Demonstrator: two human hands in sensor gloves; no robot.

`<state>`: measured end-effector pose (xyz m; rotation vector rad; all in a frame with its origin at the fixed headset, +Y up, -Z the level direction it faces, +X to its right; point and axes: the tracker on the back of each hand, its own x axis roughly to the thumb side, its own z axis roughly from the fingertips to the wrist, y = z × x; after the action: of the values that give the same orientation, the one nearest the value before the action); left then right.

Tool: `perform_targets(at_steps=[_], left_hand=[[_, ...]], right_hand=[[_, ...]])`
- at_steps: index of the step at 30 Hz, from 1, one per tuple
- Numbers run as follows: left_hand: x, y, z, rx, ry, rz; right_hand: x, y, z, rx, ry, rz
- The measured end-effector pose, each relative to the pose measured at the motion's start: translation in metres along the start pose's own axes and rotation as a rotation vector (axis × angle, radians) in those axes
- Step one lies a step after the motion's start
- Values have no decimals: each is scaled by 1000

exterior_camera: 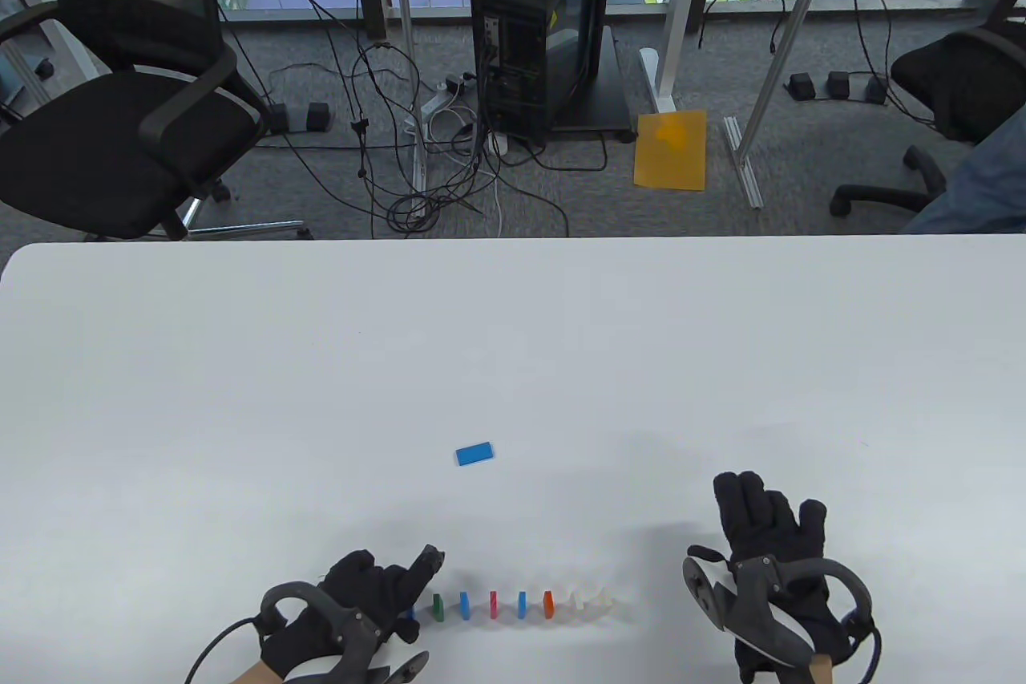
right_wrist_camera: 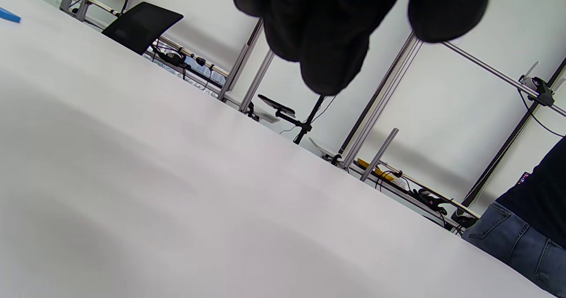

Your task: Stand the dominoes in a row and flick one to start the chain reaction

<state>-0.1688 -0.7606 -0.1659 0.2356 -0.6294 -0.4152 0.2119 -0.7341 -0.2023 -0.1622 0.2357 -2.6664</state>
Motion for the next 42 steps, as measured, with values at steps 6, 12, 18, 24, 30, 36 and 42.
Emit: perform_targets(at_steps=[6,12,18,24,30,36,42], left_hand=[[0,1,0,-2,-4,-17],[0,1,1,-6,-1,-22],[-10,10,5,19,37,28],[-43,31,7,71,129,31],[-75,38,-27,77,184,114],[-75,21,-91,-38,141,92],[-61,-15,-154,-137,87,-53]], right_hand=[[0,0,0,-1,0,0],[0,0,0,1,-1,0],[0,0,0,3,-1,3],[-1,-2,1,11,-7,-31],[-3,-3,1,-7,16,-26],[-5,-3,2,-7,28,-19],[-7,-3,1,-16,47,-39]])
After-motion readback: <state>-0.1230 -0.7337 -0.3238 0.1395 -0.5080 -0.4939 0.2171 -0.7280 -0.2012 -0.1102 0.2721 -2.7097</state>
